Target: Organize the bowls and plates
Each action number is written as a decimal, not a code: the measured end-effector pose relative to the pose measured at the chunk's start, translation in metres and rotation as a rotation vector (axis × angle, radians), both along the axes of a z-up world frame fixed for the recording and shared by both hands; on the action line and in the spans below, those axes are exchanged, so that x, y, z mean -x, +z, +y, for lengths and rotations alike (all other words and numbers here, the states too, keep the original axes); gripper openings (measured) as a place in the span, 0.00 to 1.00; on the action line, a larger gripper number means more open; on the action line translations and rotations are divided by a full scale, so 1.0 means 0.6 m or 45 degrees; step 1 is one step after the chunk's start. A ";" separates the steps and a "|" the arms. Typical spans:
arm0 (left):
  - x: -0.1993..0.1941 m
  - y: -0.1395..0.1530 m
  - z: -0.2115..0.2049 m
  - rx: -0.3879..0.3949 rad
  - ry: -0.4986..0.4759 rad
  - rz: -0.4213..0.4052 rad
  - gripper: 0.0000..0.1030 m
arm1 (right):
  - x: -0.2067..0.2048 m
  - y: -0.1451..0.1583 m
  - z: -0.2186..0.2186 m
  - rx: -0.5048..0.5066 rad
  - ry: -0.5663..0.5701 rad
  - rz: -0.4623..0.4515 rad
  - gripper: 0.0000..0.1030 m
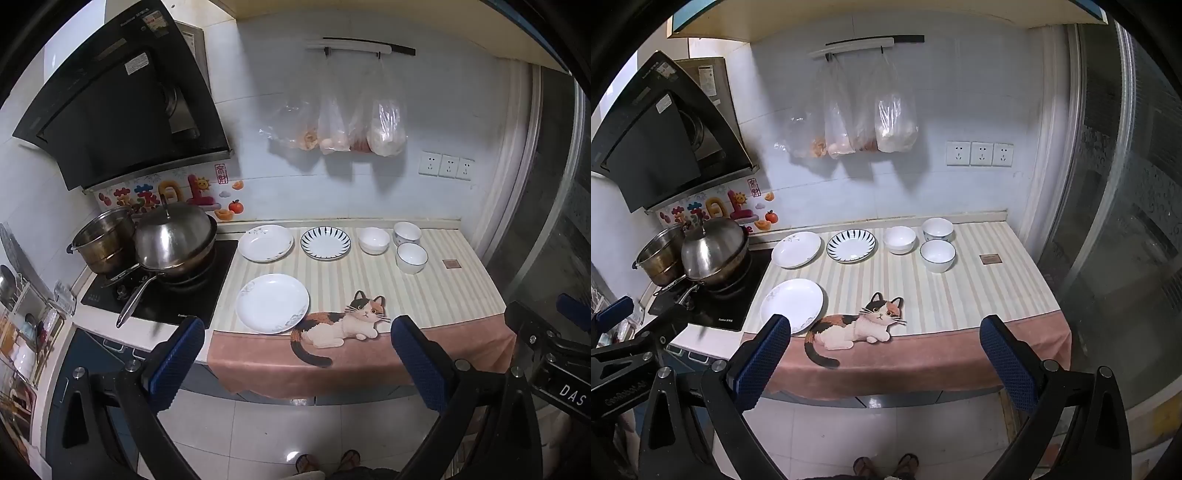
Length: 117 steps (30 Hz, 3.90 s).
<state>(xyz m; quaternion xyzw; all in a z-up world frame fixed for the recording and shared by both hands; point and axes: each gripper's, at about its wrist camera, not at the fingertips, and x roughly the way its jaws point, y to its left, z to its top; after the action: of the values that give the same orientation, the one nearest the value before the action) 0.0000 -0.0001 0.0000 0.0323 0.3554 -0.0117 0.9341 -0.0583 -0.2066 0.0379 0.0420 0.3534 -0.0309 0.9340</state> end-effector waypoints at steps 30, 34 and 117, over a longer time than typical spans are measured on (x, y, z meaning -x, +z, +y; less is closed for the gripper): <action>0.008 0.023 -0.002 0.014 -0.010 -0.020 1.00 | 0.020 0.026 0.016 -0.012 -0.017 -0.021 1.00; 0.009 0.022 -0.004 0.015 -0.009 -0.023 1.00 | 0.018 0.025 0.008 -0.018 -0.016 -0.022 1.00; -0.375 -0.346 0.246 0.112 0.321 0.398 0.99 | -0.375 -0.334 0.142 -0.247 0.205 0.313 1.00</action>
<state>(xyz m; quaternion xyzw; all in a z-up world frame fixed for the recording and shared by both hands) 0.2249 0.1474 -0.2077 -0.0557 0.4965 0.0850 0.8621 0.1665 -0.1212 -0.1623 0.0996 0.4685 0.0733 0.8748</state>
